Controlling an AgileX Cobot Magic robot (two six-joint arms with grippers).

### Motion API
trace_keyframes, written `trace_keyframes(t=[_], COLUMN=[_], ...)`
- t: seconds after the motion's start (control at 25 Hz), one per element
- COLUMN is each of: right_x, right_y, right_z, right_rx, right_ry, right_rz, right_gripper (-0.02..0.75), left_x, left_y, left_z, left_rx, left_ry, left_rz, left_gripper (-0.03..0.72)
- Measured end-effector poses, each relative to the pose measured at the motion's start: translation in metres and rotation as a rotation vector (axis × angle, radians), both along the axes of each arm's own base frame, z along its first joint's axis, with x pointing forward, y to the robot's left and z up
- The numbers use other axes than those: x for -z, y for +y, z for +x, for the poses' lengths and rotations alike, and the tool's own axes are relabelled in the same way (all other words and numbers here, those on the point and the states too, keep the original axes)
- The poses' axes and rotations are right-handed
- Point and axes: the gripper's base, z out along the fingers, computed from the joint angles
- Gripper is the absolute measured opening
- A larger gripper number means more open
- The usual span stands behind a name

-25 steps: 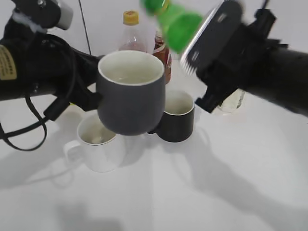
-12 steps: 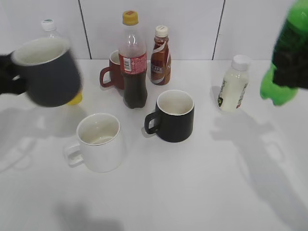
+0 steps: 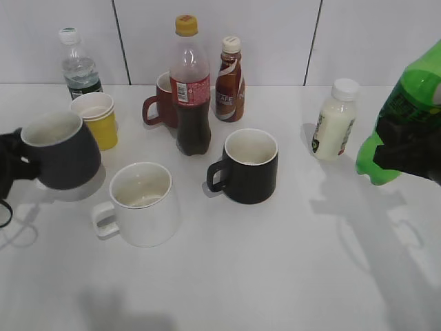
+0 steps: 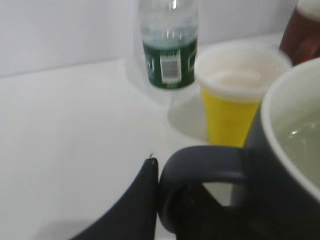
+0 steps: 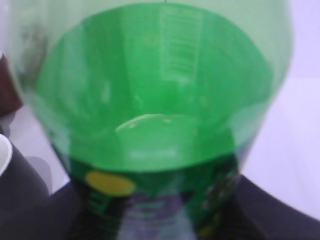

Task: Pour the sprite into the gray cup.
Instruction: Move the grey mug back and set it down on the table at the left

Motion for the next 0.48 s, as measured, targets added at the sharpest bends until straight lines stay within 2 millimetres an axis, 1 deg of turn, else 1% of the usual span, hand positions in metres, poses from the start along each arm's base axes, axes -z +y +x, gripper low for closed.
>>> trace_keyframes(t=[0.16, 0.28, 0.48], right_x=[-0.001, -0.003, -0.003], right_y=[0.003, 0.004, 0.004], right_z=[0.001, 0.001, 0.001], right_rx=[-0.028, -0.034, -0.039], right_ry=[-0.042, -0.064, -0.063], right_rz=[0.011, 0.02, 0.023], right_gripper=[0.356, 0.356, 0.356], left_x=[0.03, 0.045, 0.048], left_y=[0.002, 0.003, 0.002], left_z=[0.002, 0.001, 0.001], left_rx=[-0.017, -0.022, -0.018], left_ry=[0.034, 0.067, 0.06], left_rz=[0.025, 0.023, 0.021], left_gripper=[0.053, 0.053, 0.053])
